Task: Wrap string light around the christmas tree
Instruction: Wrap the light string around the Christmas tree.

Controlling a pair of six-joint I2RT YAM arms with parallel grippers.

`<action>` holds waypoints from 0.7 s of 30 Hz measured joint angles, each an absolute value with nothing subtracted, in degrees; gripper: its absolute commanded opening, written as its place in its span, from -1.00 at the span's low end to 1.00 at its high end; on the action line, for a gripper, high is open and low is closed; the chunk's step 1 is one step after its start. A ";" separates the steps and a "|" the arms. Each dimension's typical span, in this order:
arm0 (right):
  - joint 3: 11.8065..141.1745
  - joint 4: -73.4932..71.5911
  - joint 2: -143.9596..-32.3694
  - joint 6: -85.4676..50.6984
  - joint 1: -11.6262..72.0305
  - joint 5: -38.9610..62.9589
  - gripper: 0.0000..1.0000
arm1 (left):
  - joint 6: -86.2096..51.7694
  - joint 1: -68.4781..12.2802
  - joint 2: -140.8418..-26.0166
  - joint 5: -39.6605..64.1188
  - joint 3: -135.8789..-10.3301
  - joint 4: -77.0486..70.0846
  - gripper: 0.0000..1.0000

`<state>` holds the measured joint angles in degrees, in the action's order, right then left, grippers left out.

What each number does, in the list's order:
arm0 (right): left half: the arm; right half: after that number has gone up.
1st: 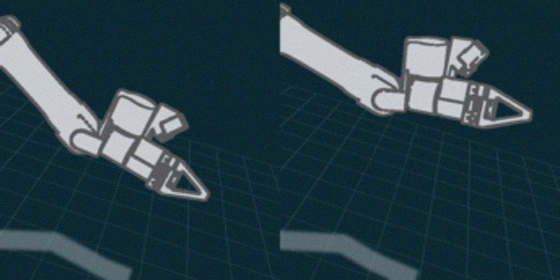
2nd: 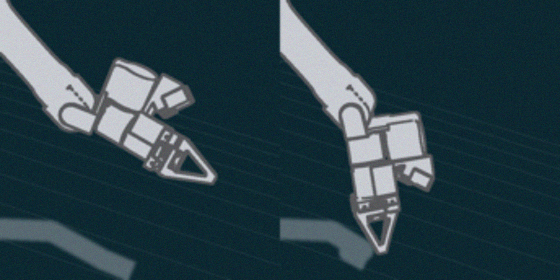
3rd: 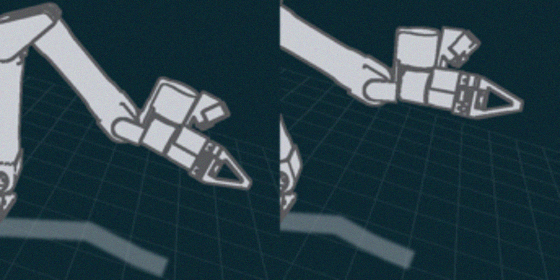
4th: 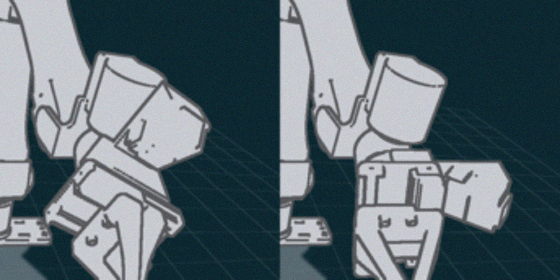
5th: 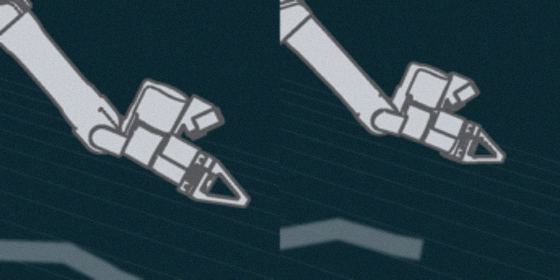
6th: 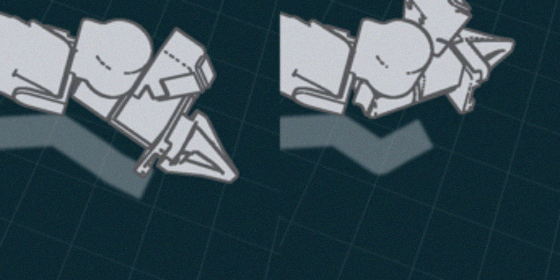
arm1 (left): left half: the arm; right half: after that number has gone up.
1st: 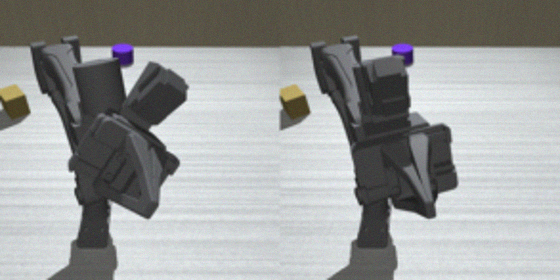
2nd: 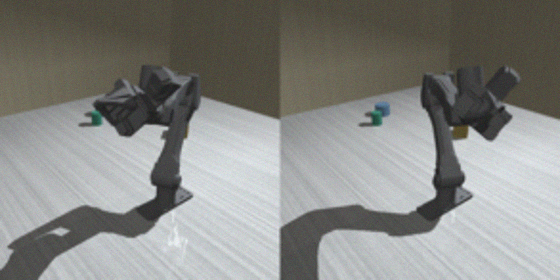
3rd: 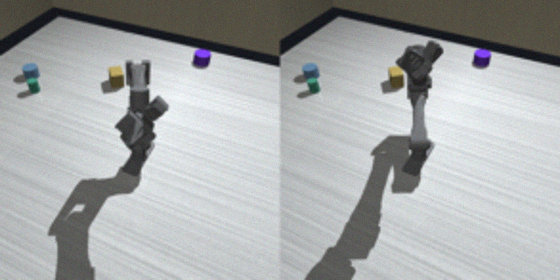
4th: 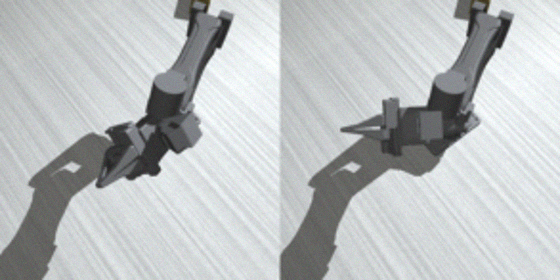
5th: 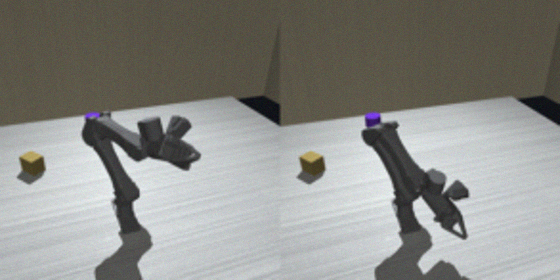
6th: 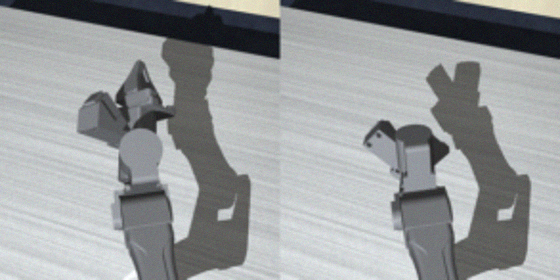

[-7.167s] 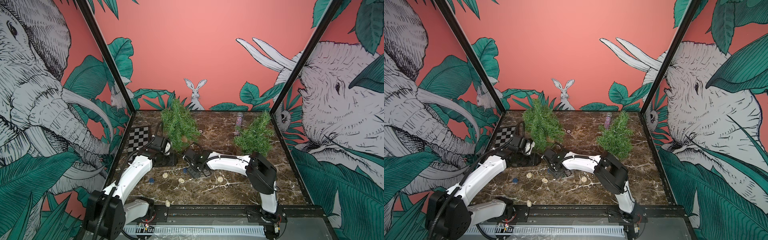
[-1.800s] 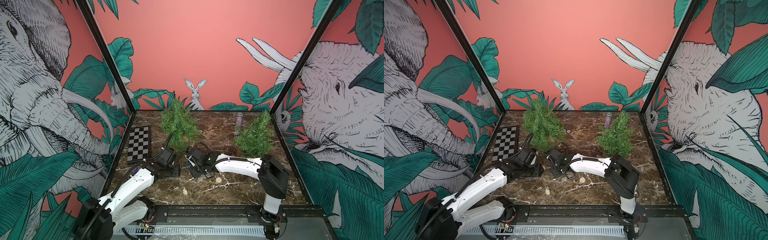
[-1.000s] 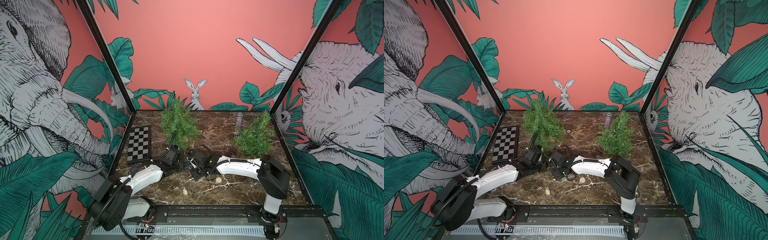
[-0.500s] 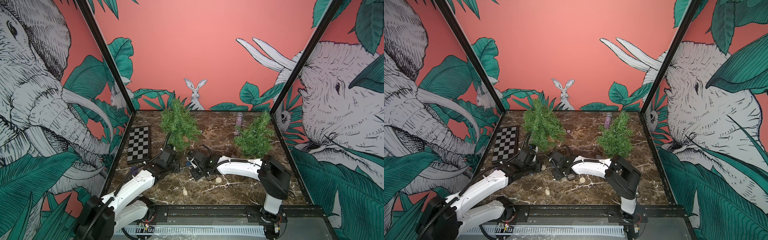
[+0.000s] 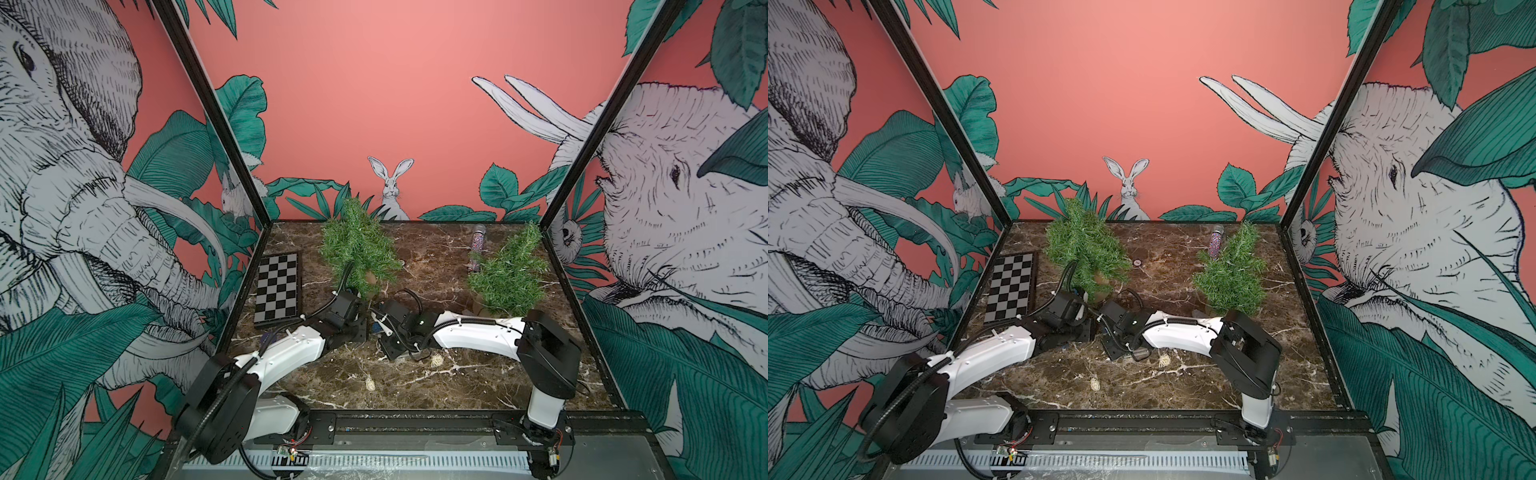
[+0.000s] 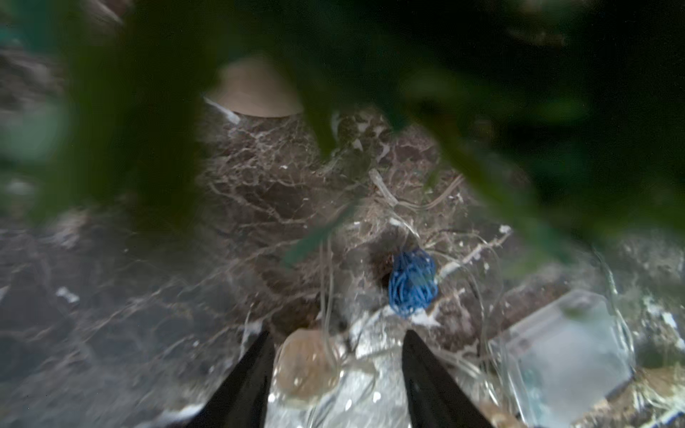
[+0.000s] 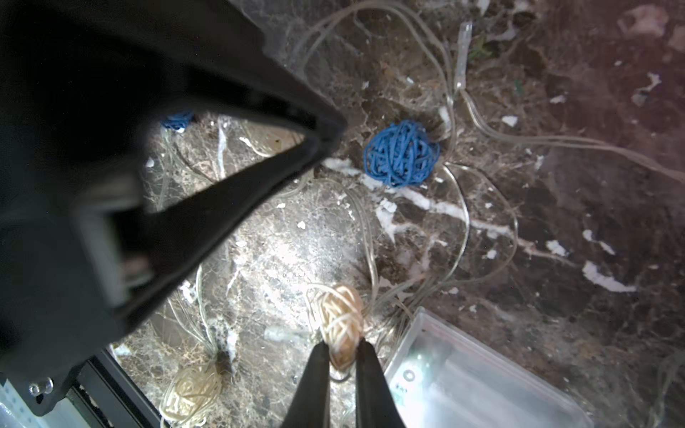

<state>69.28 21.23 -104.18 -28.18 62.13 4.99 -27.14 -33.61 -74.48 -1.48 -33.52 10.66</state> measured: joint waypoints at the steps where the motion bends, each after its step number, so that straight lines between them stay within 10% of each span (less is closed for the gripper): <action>1: 69.25 21.23 -104.18 -28.23 62.13 4.99 -0.74 | -27.18 -33.61 -75.50 -1.41 -33.54 9.89 -0.20; 8: 67.75 21.30 -103.68 -28.29 62.13 4.97 -0.75 | -26.20 -33.28 -73.21 -3.86 -33.54 11.42 -0.77; 21: 65.14 22.17 -99.59 -27.88 59.00 3.42 -0.75 | -24.91 -25.89 -48.95 -2.11 -42.94 36.71 -0.77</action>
